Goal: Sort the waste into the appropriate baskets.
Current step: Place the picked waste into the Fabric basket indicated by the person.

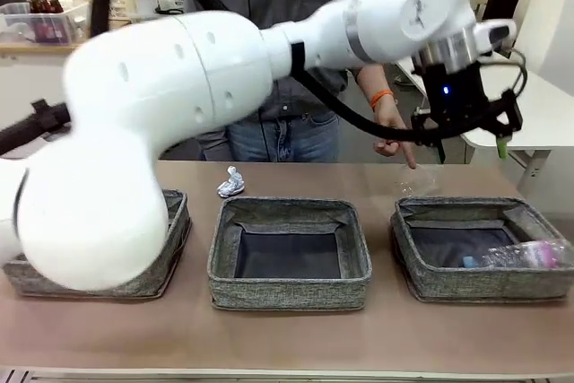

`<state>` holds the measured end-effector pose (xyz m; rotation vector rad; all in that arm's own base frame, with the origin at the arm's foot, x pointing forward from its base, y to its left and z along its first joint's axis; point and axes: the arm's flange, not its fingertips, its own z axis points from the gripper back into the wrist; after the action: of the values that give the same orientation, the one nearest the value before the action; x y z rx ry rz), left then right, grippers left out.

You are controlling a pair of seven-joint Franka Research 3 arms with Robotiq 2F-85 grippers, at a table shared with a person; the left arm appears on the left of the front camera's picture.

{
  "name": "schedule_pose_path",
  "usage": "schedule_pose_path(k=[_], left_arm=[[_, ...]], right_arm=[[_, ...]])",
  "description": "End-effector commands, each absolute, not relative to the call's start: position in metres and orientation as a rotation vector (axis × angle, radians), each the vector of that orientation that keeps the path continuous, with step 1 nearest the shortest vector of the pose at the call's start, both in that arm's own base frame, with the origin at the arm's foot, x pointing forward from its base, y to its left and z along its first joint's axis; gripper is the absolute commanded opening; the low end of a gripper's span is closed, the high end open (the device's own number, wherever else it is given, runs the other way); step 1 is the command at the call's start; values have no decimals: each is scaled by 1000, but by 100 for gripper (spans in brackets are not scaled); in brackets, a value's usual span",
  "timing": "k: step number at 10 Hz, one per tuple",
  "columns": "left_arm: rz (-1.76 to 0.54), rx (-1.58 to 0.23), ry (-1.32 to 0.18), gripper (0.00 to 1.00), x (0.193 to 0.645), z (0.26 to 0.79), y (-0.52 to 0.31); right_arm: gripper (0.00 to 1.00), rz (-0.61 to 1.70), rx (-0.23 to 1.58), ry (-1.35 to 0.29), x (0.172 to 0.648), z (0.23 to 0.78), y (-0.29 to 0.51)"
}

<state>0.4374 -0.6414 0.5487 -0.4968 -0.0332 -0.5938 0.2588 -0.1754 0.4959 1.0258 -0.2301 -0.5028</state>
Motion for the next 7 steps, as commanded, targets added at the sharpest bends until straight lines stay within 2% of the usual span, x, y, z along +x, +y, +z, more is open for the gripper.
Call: schedule_pose_path(k=[1, 4, 5, 6, 7], left_arm=[[-610, -489, -23, 100, 407, 551, -553], [-590, -483, 56, 100, 391, 549, -447], [-590, -513, 203, 100, 380, 544, -418], [-546, -487, 259, 100, 368, 539, -396], [-495, -494, 240, 100, 354, 536, -373]], right_arm=[[100, -442, 1012, -199, 297, 504, -146], [100, -337, 985, -96, 336, 509, -100], [100, -321, 974, -57, 348, 508, -85], [100, -309, 963, -28, 357, 507, -74], [100, -283, 953, 5, 365, 508, -61]])
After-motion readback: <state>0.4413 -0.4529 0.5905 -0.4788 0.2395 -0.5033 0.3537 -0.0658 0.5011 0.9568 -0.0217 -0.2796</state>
